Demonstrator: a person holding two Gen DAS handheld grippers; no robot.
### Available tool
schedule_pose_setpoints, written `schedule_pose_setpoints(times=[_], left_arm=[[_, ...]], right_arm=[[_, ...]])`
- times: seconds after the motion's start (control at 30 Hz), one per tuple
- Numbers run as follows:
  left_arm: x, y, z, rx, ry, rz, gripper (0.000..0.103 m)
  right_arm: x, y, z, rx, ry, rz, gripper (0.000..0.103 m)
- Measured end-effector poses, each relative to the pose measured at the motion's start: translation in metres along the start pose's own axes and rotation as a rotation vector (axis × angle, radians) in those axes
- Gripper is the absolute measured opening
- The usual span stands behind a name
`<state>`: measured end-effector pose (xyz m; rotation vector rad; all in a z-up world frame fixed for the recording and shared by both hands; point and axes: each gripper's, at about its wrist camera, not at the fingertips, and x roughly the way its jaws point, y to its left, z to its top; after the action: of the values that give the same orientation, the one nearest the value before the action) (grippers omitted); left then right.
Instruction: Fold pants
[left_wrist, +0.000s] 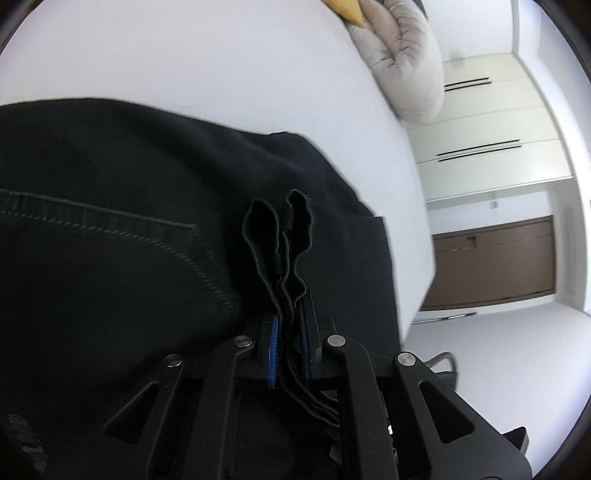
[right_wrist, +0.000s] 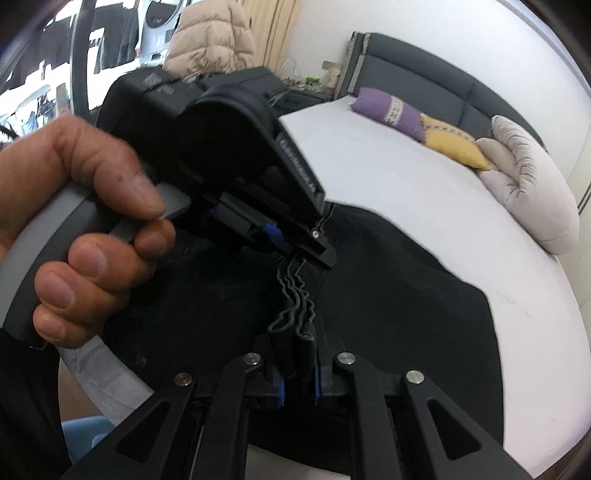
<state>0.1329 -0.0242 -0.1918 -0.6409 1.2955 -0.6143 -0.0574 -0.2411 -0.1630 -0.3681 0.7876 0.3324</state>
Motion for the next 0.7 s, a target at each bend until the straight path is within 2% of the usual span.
schedule_pose_setpoints(times=[0.1,0.17,0.2,0.23,0.27,0.3,0.37,0.4,0.43,0.5,0.6,0.67,0.7], left_arm=[[0.016,0.002,-0.004,0.030,0.005,0.021,0.009],[0.014,0.003,-0.003,0.022,0.006,0.021,0.010],[0.010,0.002,-0.003,0.024,0.002,0.034,0.010],[0.005,0.001,-0.003,0.036,-0.008,0.058,0.010],[0.000,-0.003,-0.001,0.046,-0.020,0.083,0.010],[-0.008,-0.005,-0.002,0.054,-0.039,0.122,0.010],[-0.023,-0.008,-0.001,0.057,-0.088,0.186,0.010],[-0.028,-0.011,-0.001,0.066,-0.106,0.199,0.010],[-0.032,-0.020,-0.002,0.100,-0.128,0.213,0.010],[-0.031,-0.040,-0.007,0.178,-0.146,0.226,0.010],[-0.005,-0.071,-0.019,0.307,-0.124,0.227,0.010],[0.022,-0.078,-0.029,0.371,-0.079,0.264,0.010],[0.034,-0.076,-0.033,0.369,-0.052,0.277,0.010]], right_arm=[[0.015,0.000,-0.007,0.025,0.045,0.038,0.017],[0.014,-0.006,-0.009,0.062,0.045,0.054,0.023],[0.013,-0.010,-0.009,0.079,0.049,0.069,0.040],[0.011,-0.017,-0.009,0.110,0.059,0.094,0.064],[0.008,-0.021,-0.010,0.130,0.066,0.117,0.073],[0.003,-0.028,-0.012,0.158,0.068,0.160,0.076],[-0.012,-0.047,-0.019,0.247,0.070,0.292,0.075],[-0.016,-0.057,-0.022,0.288,0.077,0.350,0.066],[-0.021,-0.075,-0.028,0.360,0.087,0.456,0.048],[-0.023,-0.112,-0.036,0.469,0.099,0.549,0.034],[-0.017,-0.175,-0.045,0.610,0.092,0.623,0.024],[-0.004,-0.221,-0.046,0.697,0.071,0.691,0.024],[0.006,-0.244,-0.047,0.745,0.069,0.702,0.024]])
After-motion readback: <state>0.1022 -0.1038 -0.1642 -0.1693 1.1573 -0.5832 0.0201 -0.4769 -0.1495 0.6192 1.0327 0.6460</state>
